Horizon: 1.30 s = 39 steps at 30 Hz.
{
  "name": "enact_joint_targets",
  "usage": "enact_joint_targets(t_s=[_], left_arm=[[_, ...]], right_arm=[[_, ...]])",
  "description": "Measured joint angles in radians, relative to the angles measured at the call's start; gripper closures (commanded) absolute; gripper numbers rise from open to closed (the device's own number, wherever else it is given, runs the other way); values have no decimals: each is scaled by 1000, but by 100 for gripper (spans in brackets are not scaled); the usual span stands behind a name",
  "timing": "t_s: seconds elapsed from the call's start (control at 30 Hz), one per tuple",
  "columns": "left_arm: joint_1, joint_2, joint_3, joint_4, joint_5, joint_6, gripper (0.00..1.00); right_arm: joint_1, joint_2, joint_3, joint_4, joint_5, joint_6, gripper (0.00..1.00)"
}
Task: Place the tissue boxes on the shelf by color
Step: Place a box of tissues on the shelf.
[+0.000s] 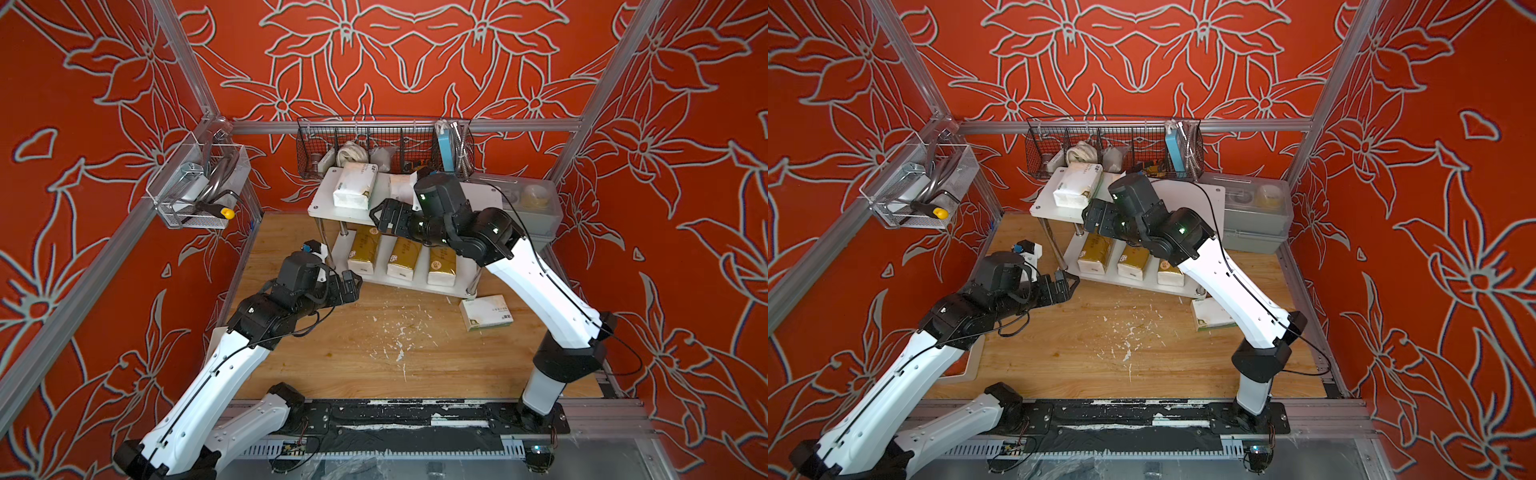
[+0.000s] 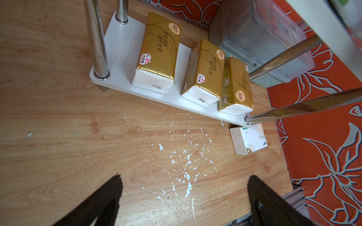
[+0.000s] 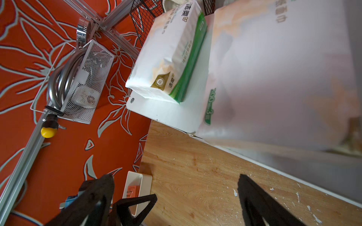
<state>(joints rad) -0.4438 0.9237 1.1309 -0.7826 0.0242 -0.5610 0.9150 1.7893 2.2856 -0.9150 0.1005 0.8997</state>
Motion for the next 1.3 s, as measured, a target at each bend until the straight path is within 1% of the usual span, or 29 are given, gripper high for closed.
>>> enact_joint_targets(t_s=[0.37, 0.9, 1.3], left_arm=[[0, -10, 0, 0, 0, 0, 1], [0, -19, -2, 0, 0, 0, 1], [0, -19, -19, 5, 2, 0, 1]], right_arm=[[-14, 90, 117, -13, 2, -12, 1], [-40, 153, 156, -14, -8, -13, 1], [-47, 152, 155, -21, -7, -19, 1]])
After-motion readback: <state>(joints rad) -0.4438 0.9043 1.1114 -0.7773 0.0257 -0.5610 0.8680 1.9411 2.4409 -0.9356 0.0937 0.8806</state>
